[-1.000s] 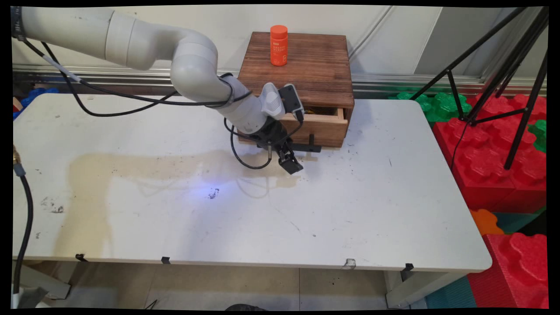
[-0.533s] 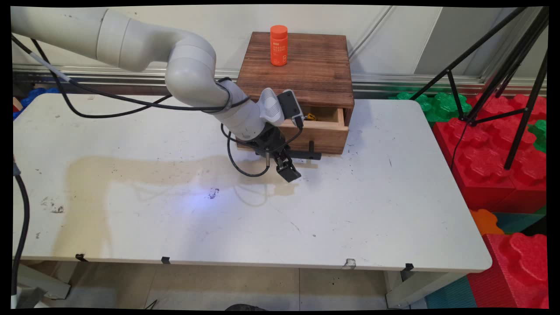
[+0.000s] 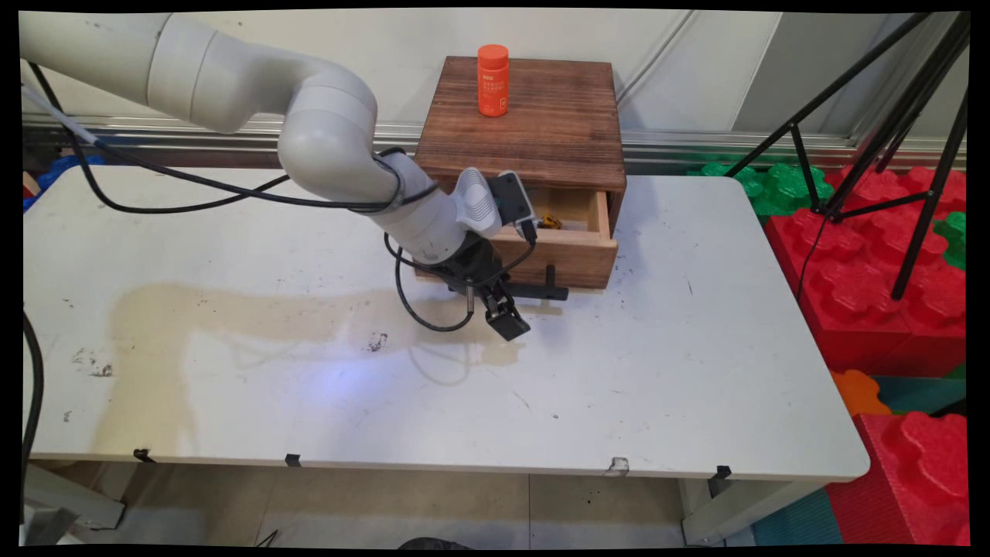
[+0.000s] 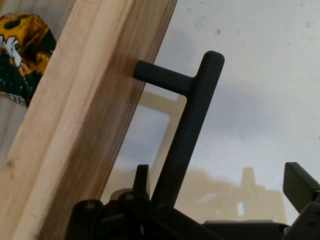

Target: Open the drawer

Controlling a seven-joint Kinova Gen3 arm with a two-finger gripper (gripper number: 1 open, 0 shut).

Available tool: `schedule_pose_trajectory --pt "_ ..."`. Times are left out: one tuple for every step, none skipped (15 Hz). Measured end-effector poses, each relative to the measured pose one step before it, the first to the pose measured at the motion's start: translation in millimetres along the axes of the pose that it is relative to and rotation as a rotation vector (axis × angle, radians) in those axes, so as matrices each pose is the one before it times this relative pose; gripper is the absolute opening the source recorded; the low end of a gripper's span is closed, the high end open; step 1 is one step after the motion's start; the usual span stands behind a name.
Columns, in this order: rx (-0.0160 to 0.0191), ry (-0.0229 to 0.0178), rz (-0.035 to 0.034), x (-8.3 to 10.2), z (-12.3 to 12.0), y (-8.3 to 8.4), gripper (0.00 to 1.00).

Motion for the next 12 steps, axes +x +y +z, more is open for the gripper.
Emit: schedule_pose_trajectory --pt "-0.00252 -0.00355 -0.00243 -0.61 -1.73 3.65 1.00" --pt "-0.00318 -0.00331 -0.00150 -0.33 -1.63 3.78 1.00" --pt "-0.00265 -0.00327 -0.00186 -0.41 -1.46 3.28 1.00" --pt "-0.00161 -0.00201 -0.00100 -0.31 -0.98 2.09 1.00" --pt "-0.00279 -0.00285 -0.00205 -0.42 -1.51 3.24 1.00" --pt "-0.00401 -0.00328 -0.00229 -0.54 -2.04 4.32 1.00" --pt "-0.00324 -0.00232 -0.00084 -0.37 -1.47 3.27 1.00" --pt "-0.00351 -0.00250 -0.00137 -0.50 -1.48 3.35 1.00" --pt "-0.00223 -0.00158 -0.00047 -0.34 -0.96 2.17 1.00" --pt "-0.00312 -0.00327 -0.00159 -0.61 -1.43 3.44 1.00" --pt "-0.00315 -0.00353 -0.00123 -0.72 -1.51 3.80 1.00" --pt "-0.00280 -0.00351 -0.00092 -0.62 -1.35 3.68 1.00"
